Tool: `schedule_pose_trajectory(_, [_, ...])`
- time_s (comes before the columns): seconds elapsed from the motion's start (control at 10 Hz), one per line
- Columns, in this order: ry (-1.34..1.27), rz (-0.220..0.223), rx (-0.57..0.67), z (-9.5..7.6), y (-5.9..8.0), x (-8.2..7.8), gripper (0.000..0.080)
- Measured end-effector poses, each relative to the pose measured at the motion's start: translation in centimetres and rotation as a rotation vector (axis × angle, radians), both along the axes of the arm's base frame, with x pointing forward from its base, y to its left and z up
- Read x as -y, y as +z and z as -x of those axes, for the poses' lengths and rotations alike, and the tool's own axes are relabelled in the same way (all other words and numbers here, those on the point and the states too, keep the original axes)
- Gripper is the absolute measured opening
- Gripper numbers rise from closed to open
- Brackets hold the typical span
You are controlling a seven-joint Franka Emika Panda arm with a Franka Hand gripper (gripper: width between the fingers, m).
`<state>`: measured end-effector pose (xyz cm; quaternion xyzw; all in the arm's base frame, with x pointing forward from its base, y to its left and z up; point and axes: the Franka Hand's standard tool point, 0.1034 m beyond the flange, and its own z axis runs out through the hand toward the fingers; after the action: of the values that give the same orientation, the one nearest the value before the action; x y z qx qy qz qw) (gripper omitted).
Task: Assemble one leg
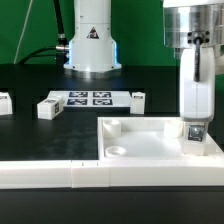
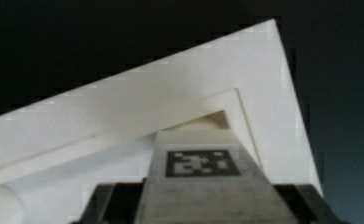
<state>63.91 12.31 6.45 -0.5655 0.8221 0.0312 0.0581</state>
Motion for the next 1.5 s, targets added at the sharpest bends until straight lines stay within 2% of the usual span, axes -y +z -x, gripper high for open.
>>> schedule_pose_trajectory(0.1, [-0.013,-0.004,-0.001,0.01,0.0,-0.12,0.0358])
schedule_pose_trajectory(0.2, [0.024,-0.001,0.003,0.03,-0.01,-0.18,0.0358])
schedule_pose_trajectory(0.3, [0.133,0.005,0.015,0.0,-0.02,0.08,0.0566])
schedule_pose_trajectory(0.4, [0.193,0.008,0.016,0.08,-0.04,0.17,0.0566])
schedule_pose_trajectory(0.5, [0.309,0.015,0.03,0.07,-0.04,0.19,0.0632])
schedule_pose_trajectory(1.1, [0.982,0.062,0.11,-0.28,0.15,0.43,0.0649])
schedule_pose_trajectory(1.3, [1.209,0.091,0.121,-0.13,0.09,-0.04,0.0649])
schedule_pose_trajectory(1.5, [1.454,0.128,0.121,-0.11,0.0,0.23,0.0649])
